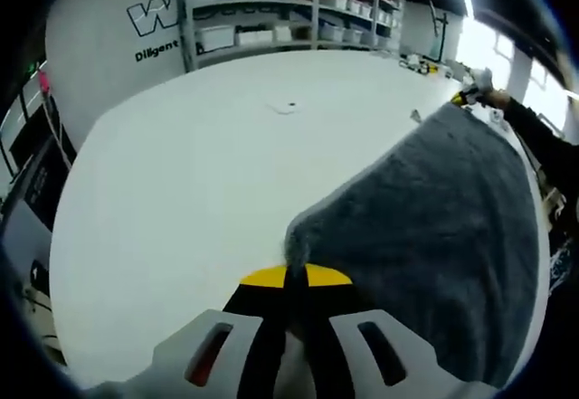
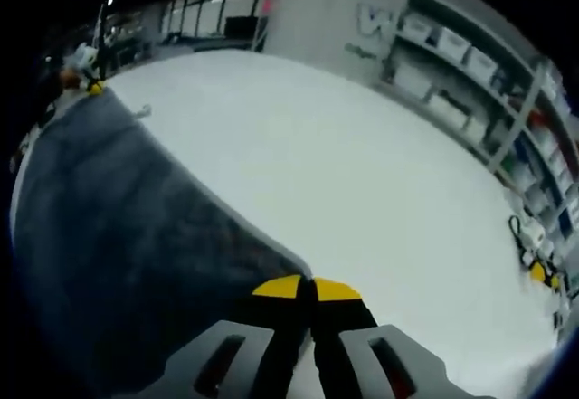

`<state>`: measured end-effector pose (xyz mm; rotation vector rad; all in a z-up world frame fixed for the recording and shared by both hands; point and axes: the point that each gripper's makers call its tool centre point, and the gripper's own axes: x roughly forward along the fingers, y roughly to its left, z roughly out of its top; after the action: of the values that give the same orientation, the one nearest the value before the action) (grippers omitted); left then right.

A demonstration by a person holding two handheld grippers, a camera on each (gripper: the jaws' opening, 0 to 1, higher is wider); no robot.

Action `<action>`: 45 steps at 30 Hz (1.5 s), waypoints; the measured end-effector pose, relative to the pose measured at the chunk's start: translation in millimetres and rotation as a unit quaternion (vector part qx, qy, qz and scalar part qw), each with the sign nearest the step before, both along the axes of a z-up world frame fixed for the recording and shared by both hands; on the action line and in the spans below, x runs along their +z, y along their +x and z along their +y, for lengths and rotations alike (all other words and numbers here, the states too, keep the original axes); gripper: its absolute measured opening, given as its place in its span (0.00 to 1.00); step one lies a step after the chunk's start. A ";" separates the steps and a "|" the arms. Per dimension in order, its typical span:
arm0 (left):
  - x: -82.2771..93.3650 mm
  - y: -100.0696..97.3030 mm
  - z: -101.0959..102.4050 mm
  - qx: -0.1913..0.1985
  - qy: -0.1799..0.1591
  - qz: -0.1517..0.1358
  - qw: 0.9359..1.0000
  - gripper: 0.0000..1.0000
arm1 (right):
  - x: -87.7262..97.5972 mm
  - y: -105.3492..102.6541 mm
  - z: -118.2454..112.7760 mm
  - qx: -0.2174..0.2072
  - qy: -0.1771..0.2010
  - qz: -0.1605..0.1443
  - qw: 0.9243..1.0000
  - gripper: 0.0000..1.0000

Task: Open the folded towel by lifting each exposed corner and separating the folded layers until the towel lies flat within the target outline without major curled edges

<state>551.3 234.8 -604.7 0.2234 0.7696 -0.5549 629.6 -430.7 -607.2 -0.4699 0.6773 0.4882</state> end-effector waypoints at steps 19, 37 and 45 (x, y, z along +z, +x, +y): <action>-2.1 22.4 9.8 0.010 0.002 -0.024 1.000 0.02 | 0.7 24.6 14.3 0.000 -0.010 -0.028 1.000 0.00; 0.8 75.0 49.5 0.018 0.015 -0.034 0.999 0.02 | 1.6 67.6 28.9 0.004 -0.017 -0.047 0.999 0.00; 2.0 97.7 61.5 0.016 0.012 -0.038 0.999 0.02 | 1.9 79.2 32.2 -0.001 -0.024 -0.047 0.999 0.00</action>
<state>649.0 296.3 -602.7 0.2517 0.7060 -0.5044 708.8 -398.5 -605.3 -0.5338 0.5989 0.4469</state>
